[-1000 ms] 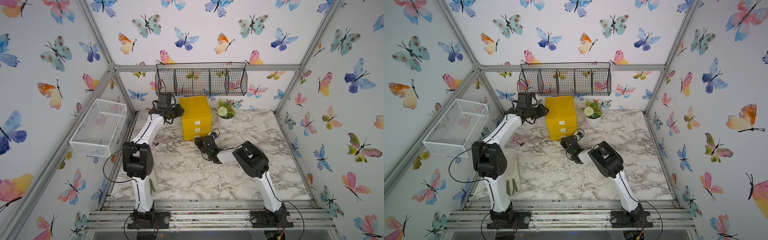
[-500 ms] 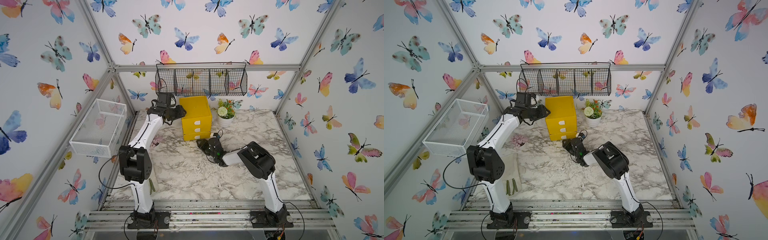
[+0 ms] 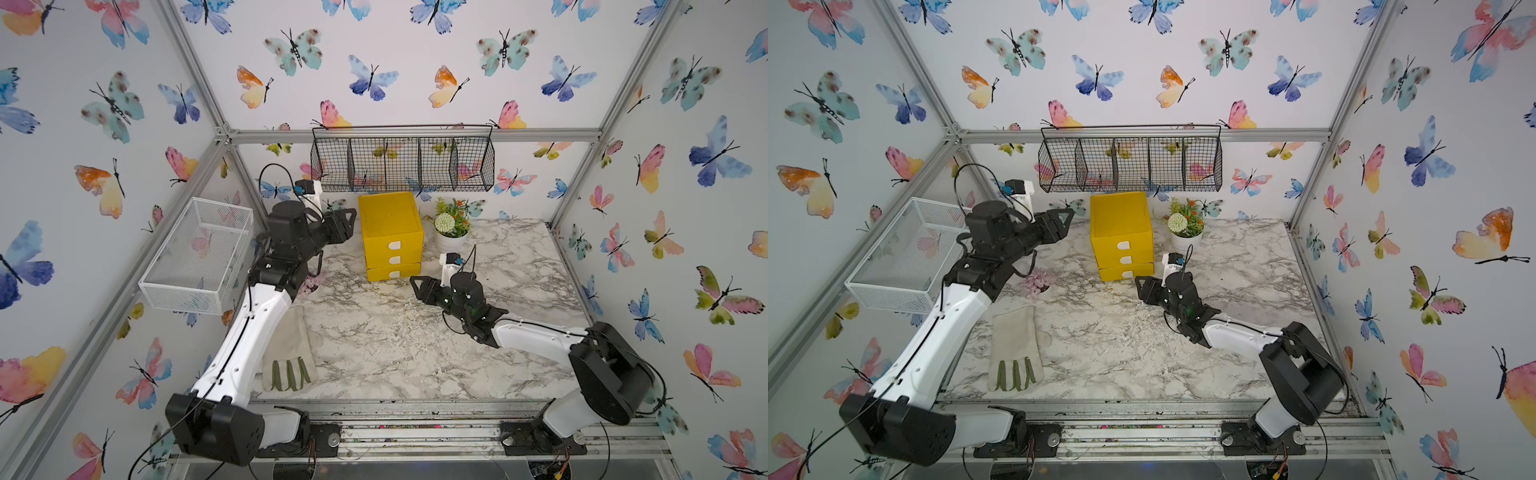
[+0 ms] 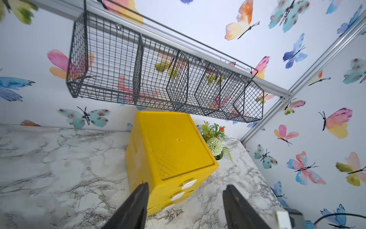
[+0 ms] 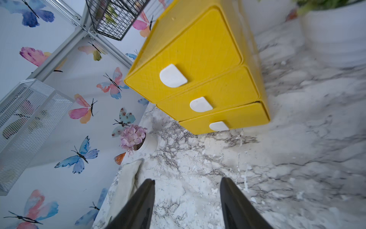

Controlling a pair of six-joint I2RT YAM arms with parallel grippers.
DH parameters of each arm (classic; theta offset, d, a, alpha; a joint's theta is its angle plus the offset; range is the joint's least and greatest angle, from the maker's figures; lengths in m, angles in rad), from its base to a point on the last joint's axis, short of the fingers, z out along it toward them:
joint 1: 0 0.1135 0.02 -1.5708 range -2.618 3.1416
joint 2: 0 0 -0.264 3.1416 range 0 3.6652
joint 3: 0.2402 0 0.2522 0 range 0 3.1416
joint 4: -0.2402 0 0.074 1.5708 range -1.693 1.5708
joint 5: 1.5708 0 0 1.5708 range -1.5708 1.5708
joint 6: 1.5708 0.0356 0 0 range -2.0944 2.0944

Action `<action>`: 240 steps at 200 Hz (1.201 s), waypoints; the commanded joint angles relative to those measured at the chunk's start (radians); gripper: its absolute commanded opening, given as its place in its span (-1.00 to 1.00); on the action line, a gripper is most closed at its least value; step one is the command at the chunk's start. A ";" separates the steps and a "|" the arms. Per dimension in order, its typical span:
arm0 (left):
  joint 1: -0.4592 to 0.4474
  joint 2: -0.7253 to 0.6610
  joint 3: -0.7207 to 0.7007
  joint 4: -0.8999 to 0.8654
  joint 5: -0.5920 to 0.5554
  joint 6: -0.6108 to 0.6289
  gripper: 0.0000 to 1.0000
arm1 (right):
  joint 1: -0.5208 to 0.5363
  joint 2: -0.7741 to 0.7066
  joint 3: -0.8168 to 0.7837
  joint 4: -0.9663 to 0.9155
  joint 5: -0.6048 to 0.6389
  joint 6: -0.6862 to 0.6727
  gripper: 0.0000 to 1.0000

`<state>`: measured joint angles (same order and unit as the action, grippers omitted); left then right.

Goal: Sort the rolls of trash bags by color and place them into the drawer
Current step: Reset both arms

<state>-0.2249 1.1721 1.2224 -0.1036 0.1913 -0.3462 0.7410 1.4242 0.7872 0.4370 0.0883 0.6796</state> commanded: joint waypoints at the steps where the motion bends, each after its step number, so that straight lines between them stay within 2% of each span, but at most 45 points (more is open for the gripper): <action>1: -0.006 -0.119 -0.178 0.122 -0.127 0.046 0.29 | -0.004 -0.136 -0.074 -0.163 0.199 -0.222 0.23; 39: -0.004 -0.237 -0.455 0.169 -0.275 0.073 0.37 | -0.034 -0.396 -0.190 -0.168 0.418 -0.447 0.44; 58: -0.004 -0.263 -0.607 0.255 -0.350 0.080 0.46 | -0.078 -0.510 -0.274 -0.090 0.495 -0.541 0.49; 86: -0.002 -0.306 -0.812 0.477 -0.417 0.039 0.49 | -0.258 -0.599 -0.395 -0.015 0.508 -0.560 0.51; 107: -0.002 -0.308 -0.897 0.566 -0.470 0.065 0.52 | -0.404 -0.614 -0.492 0.077 0.478 -0.536 0.52; 135: -0.001 -0.311 -0.950 0.614 -0.526 0.120 0.63 | -0.511 -0.512 -0.608 0.313 0.458 -0.520 0.52; 165: 0.001 -0.304 -1.030 0.757 -0.592 0.159 0.72 | -0.569 -0.214 -0.630 0.620 0.421 -0.530 0.53; 182: 0.010 -0.299 -1.045 0.793 -0.619 0.171 0.76 | -0.575 -0.099 -0.602 0.666 0.442 -0.559 0.56; 214: 0.053 -0.266 -1.085 0.873 -0.613 0.188 0.78 | -0.606 0.057 -0.622 0.863 0.379 -0.572 0.57; 240: 0.118 -0.183 -1.128 0.999 -0.567 0.199 0.79 | -0.612 0.037 -0.559 0.697 0.333 -0.562 0.57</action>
<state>-0.1616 0.9207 0.1280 0.7376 -0.3874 -0.1776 0.1379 1.4696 0.1741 1.1263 0.4786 0.1265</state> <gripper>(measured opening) 0.894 0.786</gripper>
